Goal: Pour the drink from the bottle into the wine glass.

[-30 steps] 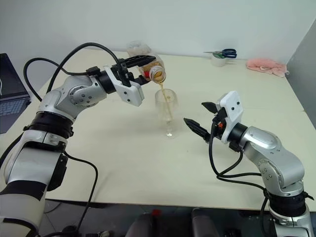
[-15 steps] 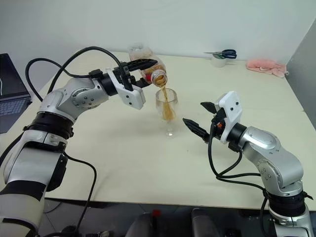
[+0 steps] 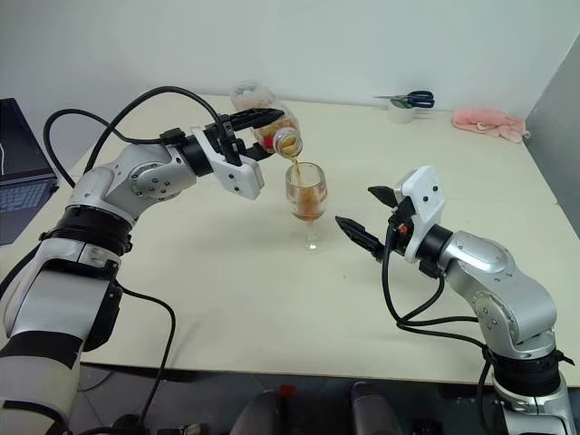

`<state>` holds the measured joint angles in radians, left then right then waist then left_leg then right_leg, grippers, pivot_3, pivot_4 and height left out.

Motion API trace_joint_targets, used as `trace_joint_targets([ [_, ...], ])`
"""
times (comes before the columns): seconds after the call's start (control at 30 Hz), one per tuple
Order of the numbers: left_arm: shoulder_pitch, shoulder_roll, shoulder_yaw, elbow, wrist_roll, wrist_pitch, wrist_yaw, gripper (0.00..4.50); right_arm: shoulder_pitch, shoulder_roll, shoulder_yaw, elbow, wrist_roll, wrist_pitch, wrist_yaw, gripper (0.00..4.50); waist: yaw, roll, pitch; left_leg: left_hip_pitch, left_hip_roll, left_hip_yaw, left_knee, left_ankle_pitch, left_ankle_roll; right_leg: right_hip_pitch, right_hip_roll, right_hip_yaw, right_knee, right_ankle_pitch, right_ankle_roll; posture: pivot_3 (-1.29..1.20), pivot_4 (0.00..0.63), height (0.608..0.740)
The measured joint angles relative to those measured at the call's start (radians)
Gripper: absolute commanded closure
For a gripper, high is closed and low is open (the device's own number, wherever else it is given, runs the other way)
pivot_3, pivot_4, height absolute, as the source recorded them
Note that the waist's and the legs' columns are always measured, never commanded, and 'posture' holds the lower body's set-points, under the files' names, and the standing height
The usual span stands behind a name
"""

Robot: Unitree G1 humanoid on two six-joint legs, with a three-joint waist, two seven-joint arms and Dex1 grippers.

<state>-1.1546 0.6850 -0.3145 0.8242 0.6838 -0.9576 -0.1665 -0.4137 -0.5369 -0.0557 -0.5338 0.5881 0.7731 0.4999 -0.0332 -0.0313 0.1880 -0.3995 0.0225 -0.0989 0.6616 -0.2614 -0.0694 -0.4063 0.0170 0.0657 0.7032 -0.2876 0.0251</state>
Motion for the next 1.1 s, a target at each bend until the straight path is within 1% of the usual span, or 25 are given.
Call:
trace_joint_targets([
  [0.07,0.0,-0.001,0.0,0.005,-0.01,0.004,-0.004,2.7,-0.001,0.0,0.0,0.002,0.0,0.0,0.0,0.0,0.0,0.0,0.0,0.0,0.0,0.0,0.0,0.0,0.0,0.0,0.0,0.0,0.0,0.0,0.0,0.0,0.15,0.74],
  [0.13,0.0,-0.005,0.0,0.017,-0.049,0.012,-0.031,2.7,-0.003,0.0,0.001,0.006,0.0,0.0,0.001,0.0,0.0,0.0,0.0,0.0,0.0,0.0,0.0,0.0,0.0,0.0,0.0,0.0,0.001,0.0,0.0,0.0,0.15,0.74],
  [0.27,0.006,-0.026,0.016,0.034,-0.171,0.039,-0.111,2.7,-0.013,0.0,0.003,0.008,0.001,0.0,0.005,0.0,-0.001,0.0,0.0,0.0,0.0,0.0,0.001,0.0,0.0,0.0,0.0,0.0,0.001,0.0,0.0,0.0,0.15,0.74],
  [0.37,0.028,-0.047,0.053,0.033,-0.295,0.08,-0.194,2.7,-0.031,0.0,0.004,0.01,0.002,0.0,0.011,0.0,-0.001,0.0,0.0,0.001,0.0,0.0,0.001,0.0,0.0,0.0,0.0,0.0,0.002,0.0,0.0,0.0,0.15,0.74],
  [0.47,0.064,-0.101,0.118,0.02,-0.47,0.186,-0.308,2.7,-0.045,0.0,0.005,0.011,0.003,0.0,0.022,0.0,-0.001,0.0,0.0,0.0,0.0,-0.001,0.001,0.0,0.0,0.0,0.0,0.0,0.003,0.0,0.0,0.0,0.15,0.74],
  [0.5,0.079,-0.128,0.16,0.001,-0.561,0.265,-0.358,2.7,-0.051,0.0,0.008,0.017,0.004,0.0,0.025,0.0,-0.002,0.0,0.0,0.0,0.0,-0.001,0.001,0.0,0.0,0.0,0.0,0.0,0.003,0.0,0.0,0.0,0.15,0.74],
  [0.57,0.095,-0.145,0.206,-0.03,-0.653,0.364,-0.41,2.7,-0.066,0.0,0.011,0.028,0.006,0.0,0.031,0.0,-0.003,0.0,0.0,0.001,0.0,-0.001,0.002,0.0,0.0,0.0,0.0,0.0,0.003,0.0,0.0,0.0,0.15,0.74],
  [0.63,0.11,-0.149,0.261,-0.07,-0.743,0.502,-0.44,2.7,-0.088,0.0,0.01,0.038,0.009,0.001,0.035,0.0,-0.009,0.0,0.0,0.001,0.0,-0.001,0.002,0.0,0.0,0.0,0.001,0.0,0.004,0.0,0.0,0.0,0.15,0.74],
  [0.7,0.13,-0.152,0.342,-0.105,-0.829,0.674,-0.43,2.7,-0.122,0.003,0.01,0.047,0.026,0.009,0.039,0.0,-0.02,0.0,0.0,0.002,0.001,-0.001,0.002,0.0,0.001,0.0,0.001,0.0,0.006,0.0,0.0,0.0,0.15,0.74],
  [0.77,0.159,-0.152,0.42,-0.12,-0.899,0.849,-0.384,2.7,-0.159,0.004,0.004,0.052,0.044,0.029,0.035,0.0,-0.027,0.0,0.0,0.003,0.001,-0.002,0.002,0.001,0.001,0.0,0.001,0.0,0.007,0.0,0.0,0.0,0.15,0.74],
  [0.87,0.223,-0.162,0.495,-0.134,-0.951,1.037,-0.3,2.7,-0.197,0.006,-0.001,0.063,0.071,0.064,0.029,0.0,-0.027,0.0,0.0,0.003,0.0,-0.003,0.002,0.001,0.002,0.0,0.001,-0.001,0.009,0.0,0.0,0.0,0.15,0.74],
  [0.93,0.261,-0.182,0.526,-0.135,-0.966,1.095,-0.264,2.7,-0.212,0.006,0.001,0.07,0.082,0.071,0.031,0.0,-0.025,0.0,0.0,0.002,0.0,-0.004,0.002,0.002,0.002,0.0,0.001,-0.002,0.009,0.0,0.0,0.0,0.15,0.74],
  [1.03,0.316,-0.216,0.54,-0.138,-0.971,1.103,-0.234,2.7,-0.237,0.007,0.004,0.079,0.086,0.077,0.042,0.0,-0.018,0.0,0.0,0.002,0.0,-0.005,0.003,0.002,0.001,0.0,0.0,-0.003,0.009,0.0,0.0,0.0,0.15,0.74],
  [1.1,0.339,-0.228,0.543,-0.148,-0.965,1.094,-0.215,2.0,-0.24,0.006,0.01,0.084,0.093,0.077,0.051,0.0,-0.014,0.0,0.0,0.001,0.0,-0.005,0.003,0.002,0.001,0.0,0.0,-0.003,0.008,0.0,0.0,0.0,0.15,0.74],
])
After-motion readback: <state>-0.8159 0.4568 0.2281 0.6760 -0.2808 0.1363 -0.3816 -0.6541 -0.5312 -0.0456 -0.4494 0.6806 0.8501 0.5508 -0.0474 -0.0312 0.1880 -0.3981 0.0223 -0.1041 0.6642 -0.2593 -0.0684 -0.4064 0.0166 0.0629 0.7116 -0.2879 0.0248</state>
